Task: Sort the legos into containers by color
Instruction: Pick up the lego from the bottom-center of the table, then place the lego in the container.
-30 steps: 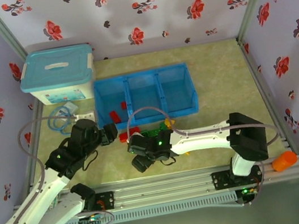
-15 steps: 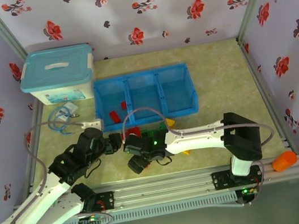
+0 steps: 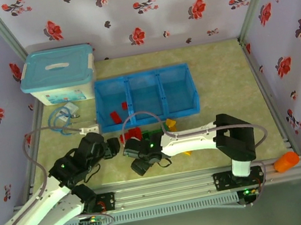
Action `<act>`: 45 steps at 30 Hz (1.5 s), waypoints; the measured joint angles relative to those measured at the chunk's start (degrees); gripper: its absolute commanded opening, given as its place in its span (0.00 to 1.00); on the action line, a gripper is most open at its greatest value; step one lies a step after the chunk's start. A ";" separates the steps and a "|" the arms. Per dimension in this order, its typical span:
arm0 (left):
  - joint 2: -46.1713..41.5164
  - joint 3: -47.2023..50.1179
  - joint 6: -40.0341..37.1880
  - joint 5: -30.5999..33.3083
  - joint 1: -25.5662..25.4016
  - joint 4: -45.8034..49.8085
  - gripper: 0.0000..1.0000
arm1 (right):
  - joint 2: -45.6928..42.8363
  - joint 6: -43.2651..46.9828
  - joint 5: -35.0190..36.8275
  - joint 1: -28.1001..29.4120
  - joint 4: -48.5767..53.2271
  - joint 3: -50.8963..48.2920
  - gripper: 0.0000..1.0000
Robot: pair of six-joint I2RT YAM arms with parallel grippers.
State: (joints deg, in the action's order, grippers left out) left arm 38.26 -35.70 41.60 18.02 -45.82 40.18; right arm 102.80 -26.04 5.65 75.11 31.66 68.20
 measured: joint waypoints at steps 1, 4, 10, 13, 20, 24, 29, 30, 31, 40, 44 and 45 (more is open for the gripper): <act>0.15 0.00 0.63 0.15 0.63 0.76 0.74 | 0.31 0.00 0.13 0.11 -0.02 0.00 0.78; 1.09 0.22 2.16 0.39 3.82 2.21 0.74 | 1.18 0.00 0.33 0.24 -0.17 0.00 0.77; 2.05 2.29 2.91 -1.90 11.17 2.29 0.72 | 3.56 -0.04 0.76 0.28 -0.98 0.00 0.74; 2.05 4.00 2.95 -3.91 14.03 1.40 0.71 | 4.22 -0.07 1.18 0.26 -1.79 0.00 0.72; 3.17 10.80 3.85 -10.95 21.38 -2.80 0.68 | 5.77 -0.48 2.08 0.33 -2.71 0.44 0.51; 3.41 12.46 4.20 -13.03 23.43 -4.24 0.67 | 5.86 -0.83 2.27 0.33 -2.60 1.20 0.34; 3.41 13.53 4.20 -14.19 24.55 -6.03 0.66 | 4.52 -0.46 3.13 0.33 -1.22 2.80 0.33; 3.41 13.75 4.20 -14.27 24.63 -6.25 0.66 | 3.74 -0.04 3.72 0.33 -0.57 3.45 0.33; 3.41 13.99 4.20 -14.27 24.68 -6.49 0.66 | 2.64 0.35 4.48 0.13 0.15 4.50 0.33; 3.67 15.06 4.20 -14.71 24.85 -7.65 0.64 | -2.29 6.19 5.46 -10.62 0.92 22.51 0.33; 3.67 15.56 4.20 -15.41 24.85 -7.69 0.63 | 2.23 8.66 4.70 -15.52 1.73 31.43 0.33; 3.67 15.65 4.22 -15.72 24.85 -7.80 0.62 | 3.89 9.20 4.44 -16.15 2.01 33.53 0.33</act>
State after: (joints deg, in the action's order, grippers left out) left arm 41.93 -20.05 45.82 2.31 -20.97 32.38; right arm 106.69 -16.84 10.09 58.96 33.67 101.73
